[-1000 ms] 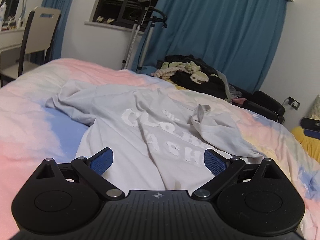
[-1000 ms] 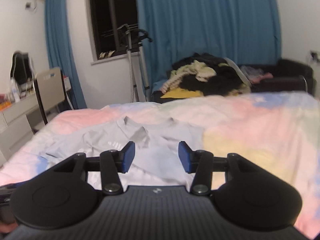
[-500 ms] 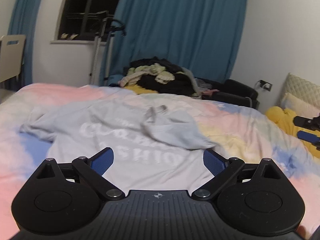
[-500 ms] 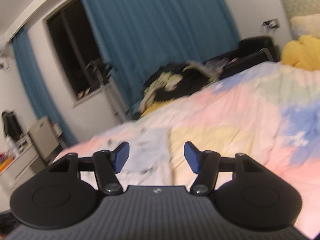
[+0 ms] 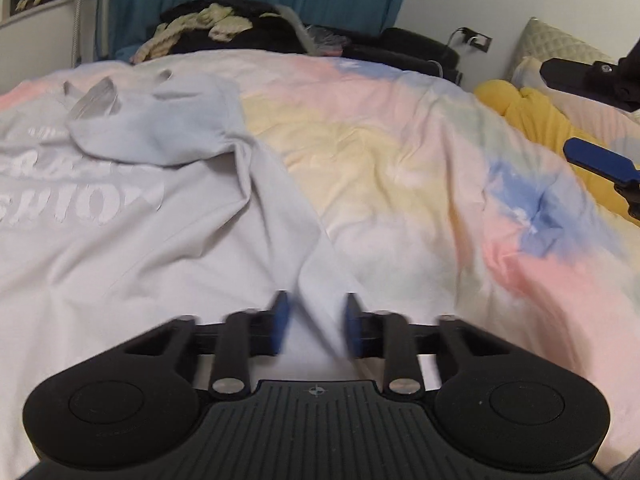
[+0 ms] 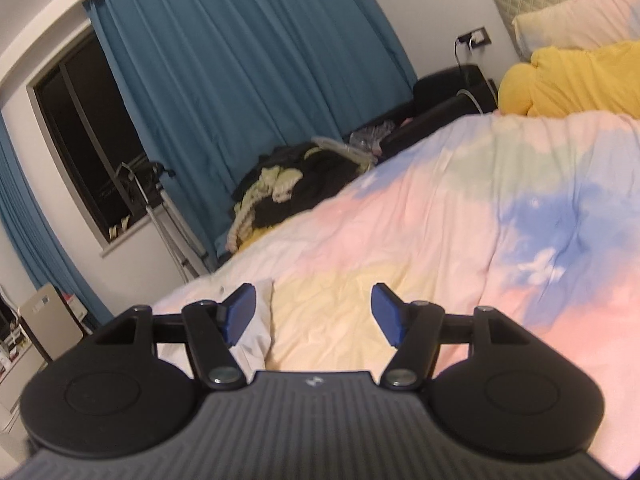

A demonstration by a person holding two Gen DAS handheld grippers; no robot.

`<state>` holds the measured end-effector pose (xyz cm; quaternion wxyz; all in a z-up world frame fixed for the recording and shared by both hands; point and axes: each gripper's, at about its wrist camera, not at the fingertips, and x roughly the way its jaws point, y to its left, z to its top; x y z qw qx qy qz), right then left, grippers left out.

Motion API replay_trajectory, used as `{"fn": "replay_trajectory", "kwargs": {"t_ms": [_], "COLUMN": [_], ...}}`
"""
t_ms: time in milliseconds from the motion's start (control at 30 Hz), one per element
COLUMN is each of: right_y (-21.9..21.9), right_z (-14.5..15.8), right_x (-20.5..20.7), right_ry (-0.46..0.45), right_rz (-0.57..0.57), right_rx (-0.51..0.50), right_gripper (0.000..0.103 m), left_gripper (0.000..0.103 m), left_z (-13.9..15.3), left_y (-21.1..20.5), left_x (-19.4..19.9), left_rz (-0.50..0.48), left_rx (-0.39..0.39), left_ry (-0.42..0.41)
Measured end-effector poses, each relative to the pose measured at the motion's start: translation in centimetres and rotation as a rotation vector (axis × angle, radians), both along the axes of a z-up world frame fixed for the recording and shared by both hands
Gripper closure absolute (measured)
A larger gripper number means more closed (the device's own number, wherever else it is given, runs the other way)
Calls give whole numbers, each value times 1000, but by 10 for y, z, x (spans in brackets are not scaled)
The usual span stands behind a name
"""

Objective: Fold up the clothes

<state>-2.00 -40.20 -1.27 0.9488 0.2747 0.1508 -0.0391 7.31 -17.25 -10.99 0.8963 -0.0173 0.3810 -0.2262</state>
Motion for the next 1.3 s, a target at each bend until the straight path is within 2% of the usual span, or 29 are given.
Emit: {"fn": "replay_trajectory", "kwargs": {"t_ms": [33,200,333,433,533,667,700,767,800,833,1000,1100,1200,1300], "right_y": [0,0,5,14,26,49,55,64,68,70,68,65,58,54], "right_z": [-2,-4,-5,-5,-9,-20,-22,-23,-22,-21,-11,-8,-2,-2], "right_x": [3,5,7,12,22,39,42,44,45,44,36,35,31,30], "right_ry": [7,9,15,37,78,154,174,191,198,193,162,167,144,138], "right_rz": [9,42,60,89,148,299,327,346,352,354,345,362,339,319], "right_rx": [4,56,52,49,31,35,27,5,-6,-6,-25,-33,-54,-61], "right_gripper": [38,38,38,38,38,38,38,38,38,38,38,38,34,31], "left_gripper": [100,101,101,101,100,95,91,73,57,51,51,53,54,53], "left_z": [3,28,28,10,-14,-5,-1,12,19,25,43,34,21,0], "left_y": [9,75,138,172,191,191,190,187,185,180,138,111,81,57], "left_x": [1,4,13,24,36,30,27,8,-2,-14,-71,-89,-97,-93], "left_rz": [2,-13,83,190,241,237,232,218,211,195,63,30,-5,-2], "left_rx": [-49,-306,-393,-351,-407,-412,-408,-397,-391,-384,-332,-318,-263,-222], "left_ry": [21,130,201,209,285,287,280,247,228,215,206,263,287,358]}}
